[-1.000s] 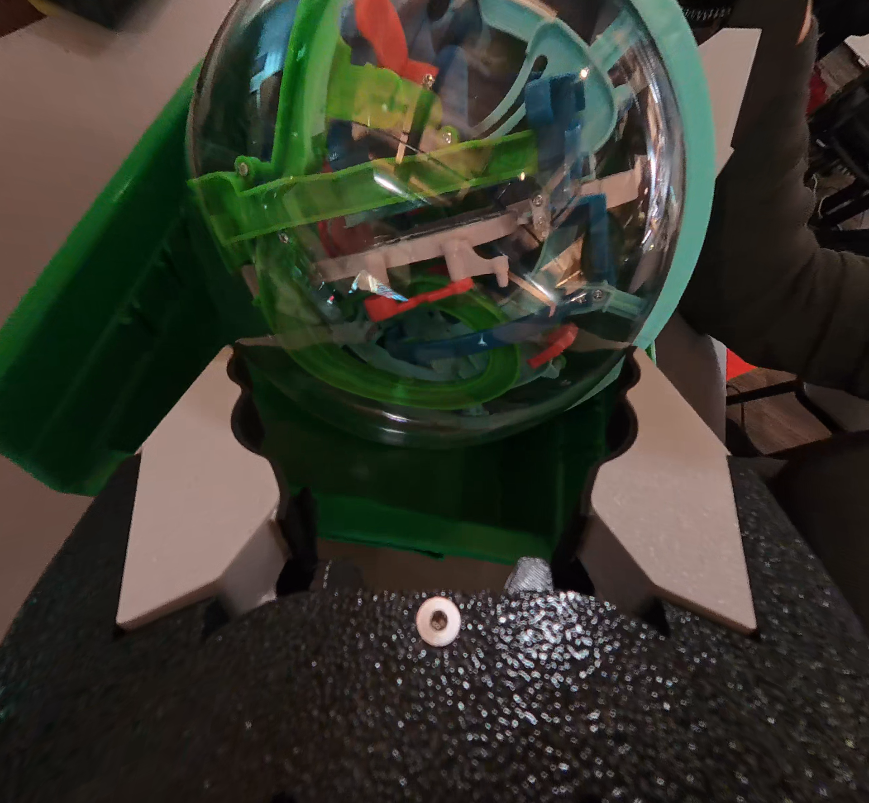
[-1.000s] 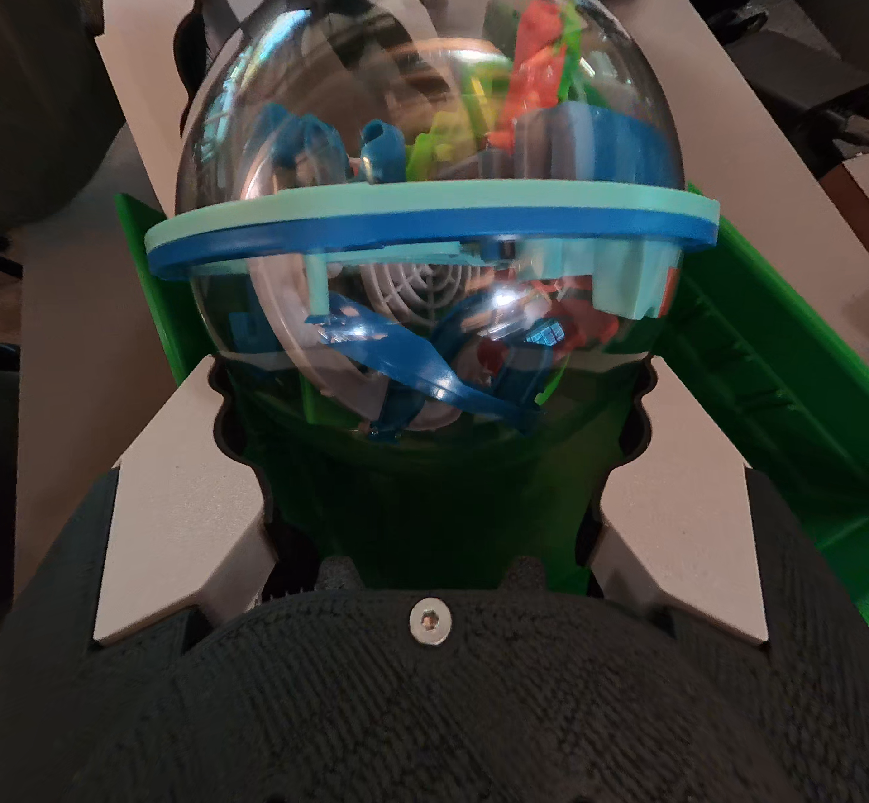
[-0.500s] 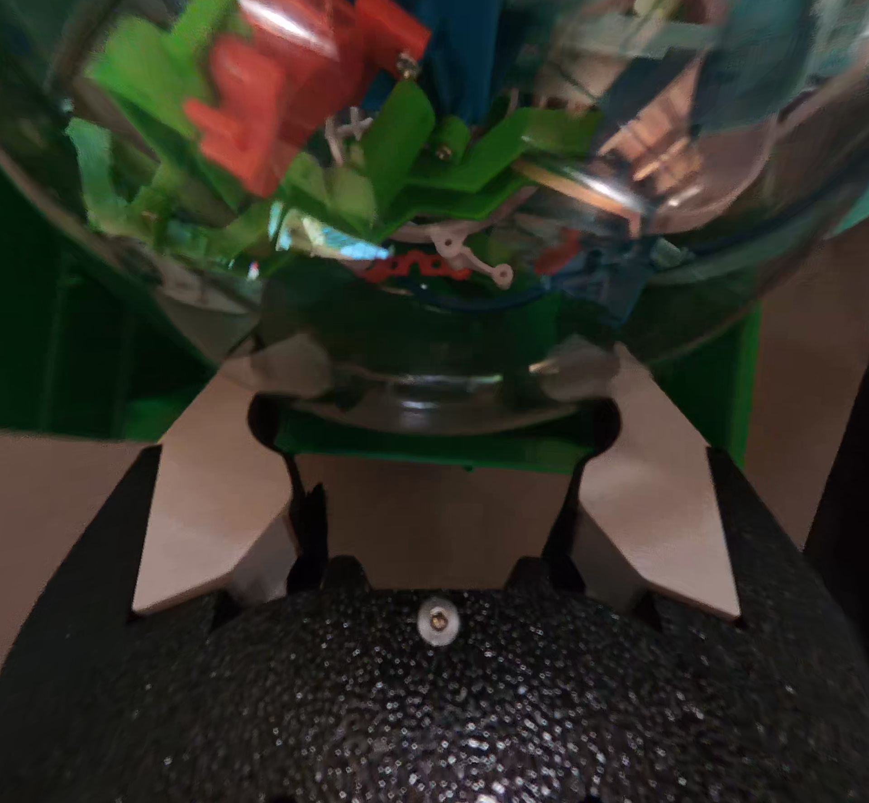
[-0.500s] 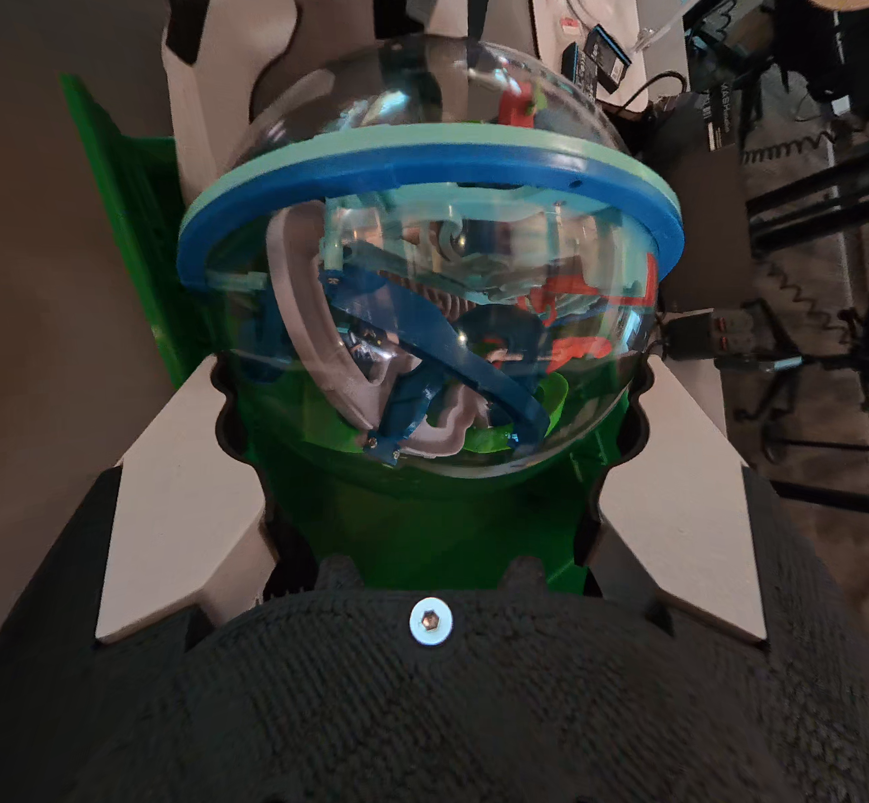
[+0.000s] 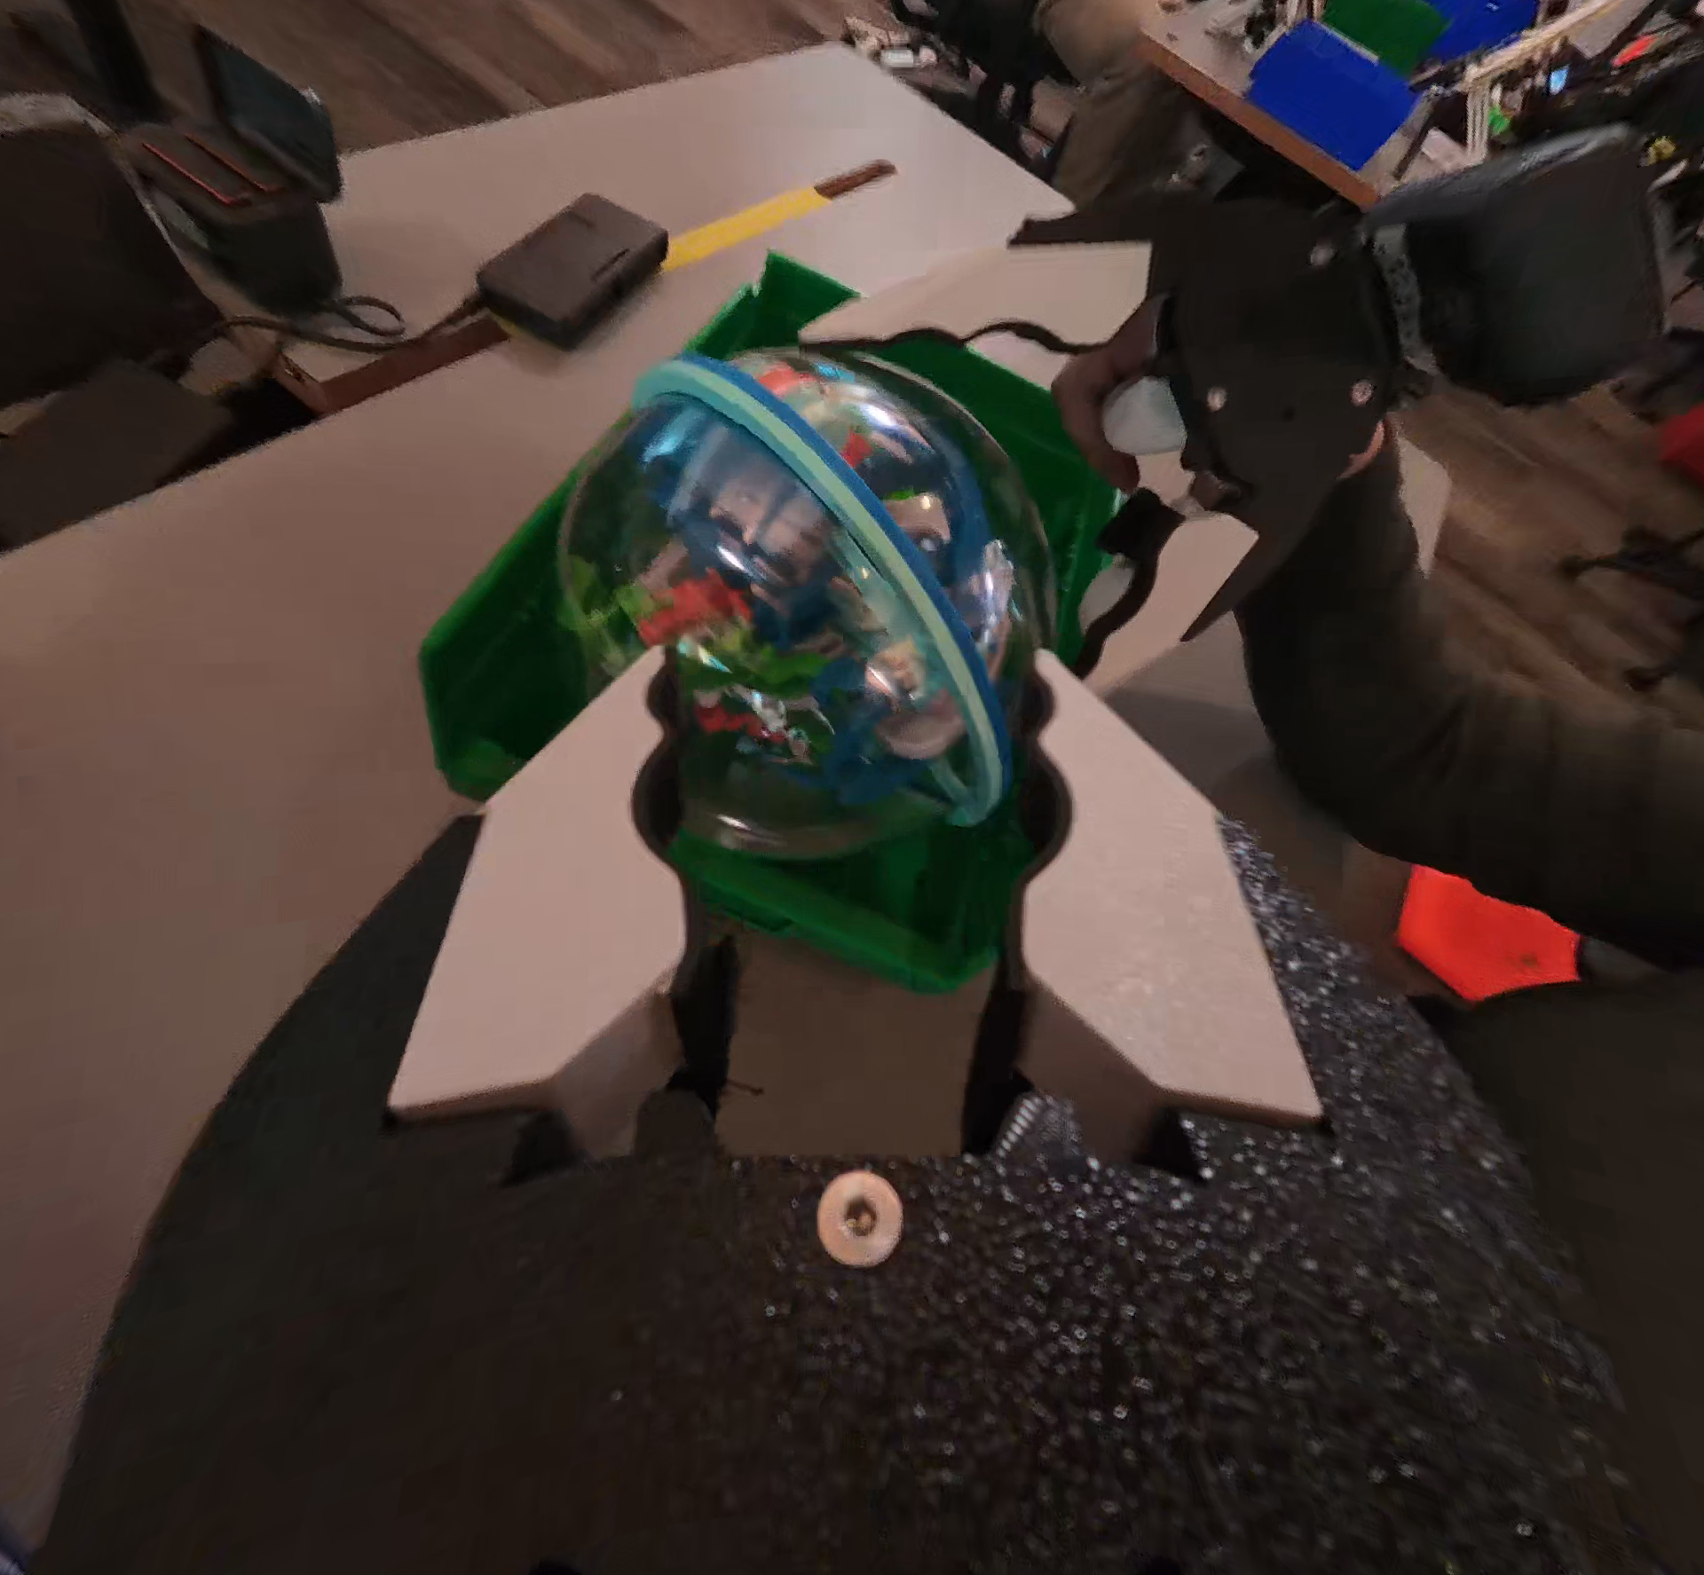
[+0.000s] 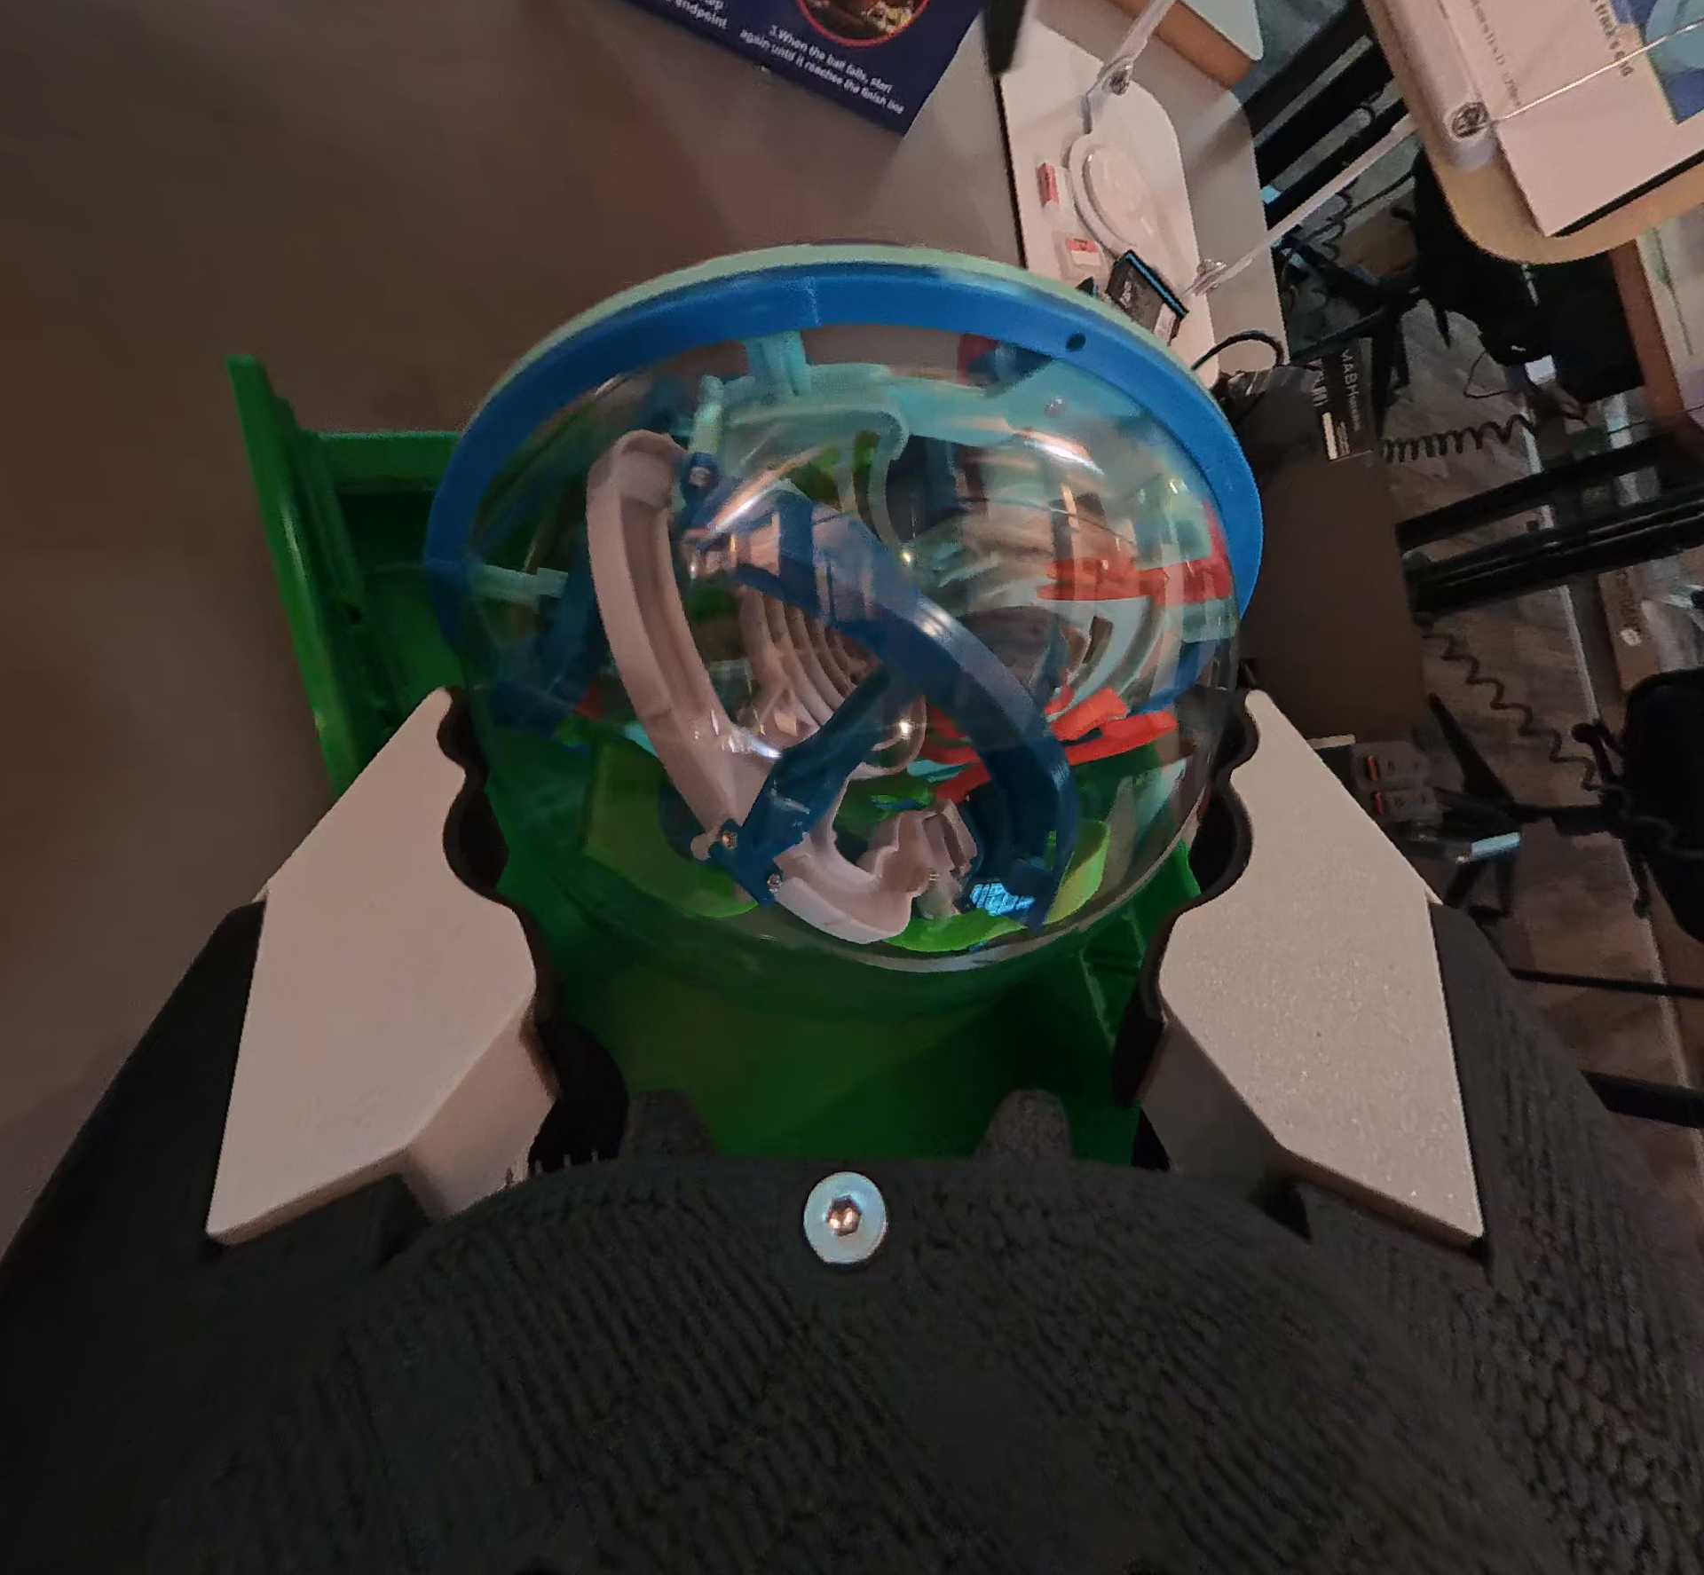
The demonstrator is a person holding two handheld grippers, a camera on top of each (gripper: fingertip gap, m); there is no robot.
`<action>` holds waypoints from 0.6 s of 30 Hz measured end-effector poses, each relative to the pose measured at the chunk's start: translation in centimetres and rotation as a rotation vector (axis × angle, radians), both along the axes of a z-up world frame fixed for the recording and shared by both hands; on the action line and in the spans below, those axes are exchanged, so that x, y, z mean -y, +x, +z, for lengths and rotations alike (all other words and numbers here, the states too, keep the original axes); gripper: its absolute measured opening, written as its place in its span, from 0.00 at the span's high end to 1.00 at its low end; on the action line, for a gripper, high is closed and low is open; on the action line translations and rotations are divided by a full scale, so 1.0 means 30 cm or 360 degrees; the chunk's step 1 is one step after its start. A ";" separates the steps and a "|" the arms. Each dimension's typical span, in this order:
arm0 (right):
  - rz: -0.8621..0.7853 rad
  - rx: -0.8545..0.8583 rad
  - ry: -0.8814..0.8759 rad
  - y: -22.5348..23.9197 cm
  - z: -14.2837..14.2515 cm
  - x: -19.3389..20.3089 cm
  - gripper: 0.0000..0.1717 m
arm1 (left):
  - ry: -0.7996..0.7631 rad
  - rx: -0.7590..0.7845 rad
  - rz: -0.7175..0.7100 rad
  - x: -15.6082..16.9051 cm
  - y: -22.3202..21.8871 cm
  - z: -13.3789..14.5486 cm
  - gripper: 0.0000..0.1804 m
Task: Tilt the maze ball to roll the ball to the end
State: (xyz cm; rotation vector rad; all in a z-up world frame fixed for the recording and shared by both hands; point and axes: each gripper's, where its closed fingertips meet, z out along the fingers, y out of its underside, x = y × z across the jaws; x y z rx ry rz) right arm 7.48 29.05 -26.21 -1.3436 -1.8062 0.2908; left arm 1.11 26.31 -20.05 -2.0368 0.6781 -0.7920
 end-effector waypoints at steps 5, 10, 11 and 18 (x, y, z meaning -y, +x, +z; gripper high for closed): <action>-0.0026 -0.0011 0.0035 -0.013 0.015 -0.001 0.13 | -0.0124 -0.0100 -0.0064 0.019 0.049 -0.062 0.57; -0.0054 -0.0025 0.0024 -0.026 0.020 0.001 0.14 | -0.0113 -0.0380 0.0022 -0.014 0.061 -0.139 0.49; -0.0057 -0.0040 0.0019 -0.033 0.023 0.002 0.14 | -0.0099 -0.0426 0.0052 -0.022 0.056 -0.145 0.51; -0.0181 -0.0124 -0.0148 0.061 0.055 -0.039 0.17 | -0.0065 -0.0488 0.0080 -0.035 0.043 -0.149 0.55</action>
